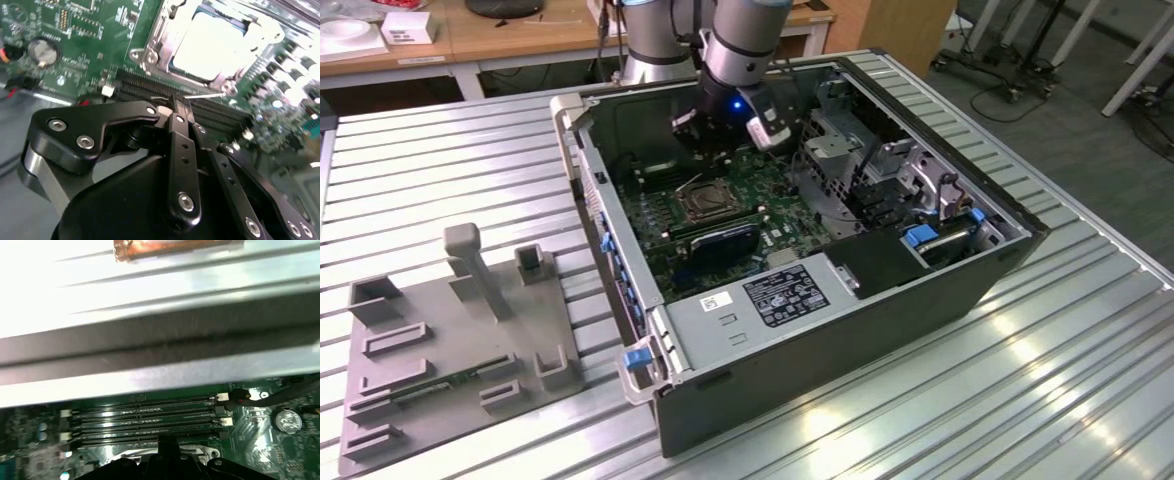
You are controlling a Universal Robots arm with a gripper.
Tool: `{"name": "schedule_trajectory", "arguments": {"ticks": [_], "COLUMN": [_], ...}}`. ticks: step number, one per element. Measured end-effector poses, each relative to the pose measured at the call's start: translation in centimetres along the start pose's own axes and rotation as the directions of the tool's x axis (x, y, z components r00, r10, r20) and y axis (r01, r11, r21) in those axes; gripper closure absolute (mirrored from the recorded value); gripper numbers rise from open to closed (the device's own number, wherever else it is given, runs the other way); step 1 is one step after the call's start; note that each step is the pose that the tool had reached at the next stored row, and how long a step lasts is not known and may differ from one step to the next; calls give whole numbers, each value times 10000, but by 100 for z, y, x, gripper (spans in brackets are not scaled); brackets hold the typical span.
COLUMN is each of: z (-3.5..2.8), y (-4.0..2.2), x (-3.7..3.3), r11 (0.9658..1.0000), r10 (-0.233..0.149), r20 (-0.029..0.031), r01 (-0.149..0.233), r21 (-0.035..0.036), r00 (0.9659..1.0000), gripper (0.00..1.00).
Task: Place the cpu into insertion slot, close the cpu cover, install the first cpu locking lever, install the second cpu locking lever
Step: 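Install the first cpu locking lever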
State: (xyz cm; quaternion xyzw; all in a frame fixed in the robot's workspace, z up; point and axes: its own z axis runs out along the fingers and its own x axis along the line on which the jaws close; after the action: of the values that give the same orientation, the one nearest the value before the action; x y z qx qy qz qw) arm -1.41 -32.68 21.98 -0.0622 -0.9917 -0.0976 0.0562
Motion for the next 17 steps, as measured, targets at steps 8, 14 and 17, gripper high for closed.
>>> {"name": "schedule_trajectory", "arguments": {"ticks": [8, 14, 17], "z": [-26, -23, -20], "y": [5, 0, -3], "x": [3, 44, 70], "r11": [10000, 10000, 10000], "r10": [5, -3, -5], "r20": [3, 36, 50], "r01": [-5, 3, 4], "r21": [24, 23, 20], "r00": [10000, 10000, 10000], "gripper": [89, 89, 89]}}
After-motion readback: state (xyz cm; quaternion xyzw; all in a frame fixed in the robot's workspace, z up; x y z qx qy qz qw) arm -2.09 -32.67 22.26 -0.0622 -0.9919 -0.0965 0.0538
